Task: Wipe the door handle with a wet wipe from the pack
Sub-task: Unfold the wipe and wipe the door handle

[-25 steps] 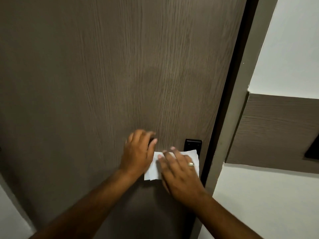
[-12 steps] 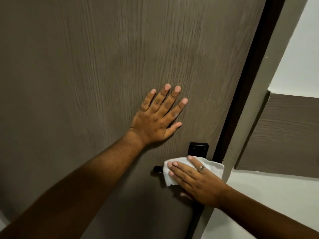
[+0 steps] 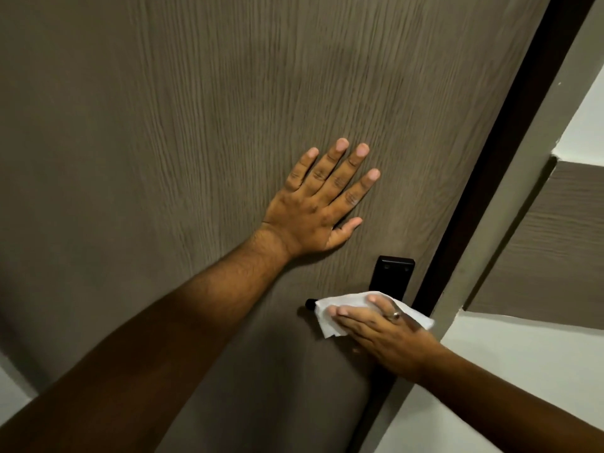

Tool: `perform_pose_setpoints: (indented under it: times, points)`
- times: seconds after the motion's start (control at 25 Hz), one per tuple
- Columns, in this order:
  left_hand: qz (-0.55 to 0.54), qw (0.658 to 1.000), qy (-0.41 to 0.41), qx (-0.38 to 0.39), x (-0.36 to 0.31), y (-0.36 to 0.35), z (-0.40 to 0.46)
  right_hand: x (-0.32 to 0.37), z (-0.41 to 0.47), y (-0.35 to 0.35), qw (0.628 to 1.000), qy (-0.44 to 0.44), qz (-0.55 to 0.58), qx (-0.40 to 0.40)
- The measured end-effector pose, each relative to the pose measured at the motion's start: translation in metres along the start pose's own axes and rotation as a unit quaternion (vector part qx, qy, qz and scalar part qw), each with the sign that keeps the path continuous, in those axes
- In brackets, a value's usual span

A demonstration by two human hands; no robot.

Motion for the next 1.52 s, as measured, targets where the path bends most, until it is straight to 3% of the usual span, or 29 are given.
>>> perform_pose_setpoints:
  times: [0.08,0.2,0.4,0.56,0.8,1.0,1.28,1.44,1.52]
  points:
    - [0.001,1.0,0.0,0.002,0.0,0.0,0.001,0.003,-0.025,-0.011,1.0,-0.009,0.002,0.02]
    - [0.005,1.0,0.003,0.005,0.0,0.0,0.002,0.002,-0.025,-0.003,1.0,-0.014,0.001,-0.018]
    - [0.005,1.0,0.007,0.009,-0.001,-0.001,0.002,0.003,0.047,0.026,0.995,0.024,0.049,-0.079]
    - [0.002,1.0,0.01,0.008,0.0,-0.001,0.0,0.001,0.099,0.04,0.993,-0.021,0.099,-0.067]
    - [0.0,1.0,0.005,-0.002,0.001,-0.001,-0.001,0.004,0.018,0.02,0.986,-0.005,0.036,-0.16]
    - [0.003,1.0,0.006,0.0,0.001,-0.005,-0.001,-0.006,-0.032,0.0,0.989,-0.061,0.061,-0.119]
    - [0.012,1.0,-0.001,-0.005,-0.001,-0.004,-0.001,-0.018,0.031,0.03,0.961,-0.184,0.111,-0.175]
    - [0.01,1.0,-0.001,-0.005,-0.001,-0.005,-0.001,-0.021,0.079,0.044,0.978,-0.16,0.106,-0.085]
    - [0.011,1.0,-0.003,-0.005,-0.002,-0.004,-0.002,-0.024,0.093,0.051,0.97,-0.163,0.167,-0.07]
Point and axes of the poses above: each hand's wrist, its own z-axis towards the middle knuckle, its own y-axis out of the back of the hand, x = y × z, the point moved 8 cm from there along z, towards the middle knuckle, and after that the axes turned 15 degrees about y, right-handed, at the moved point
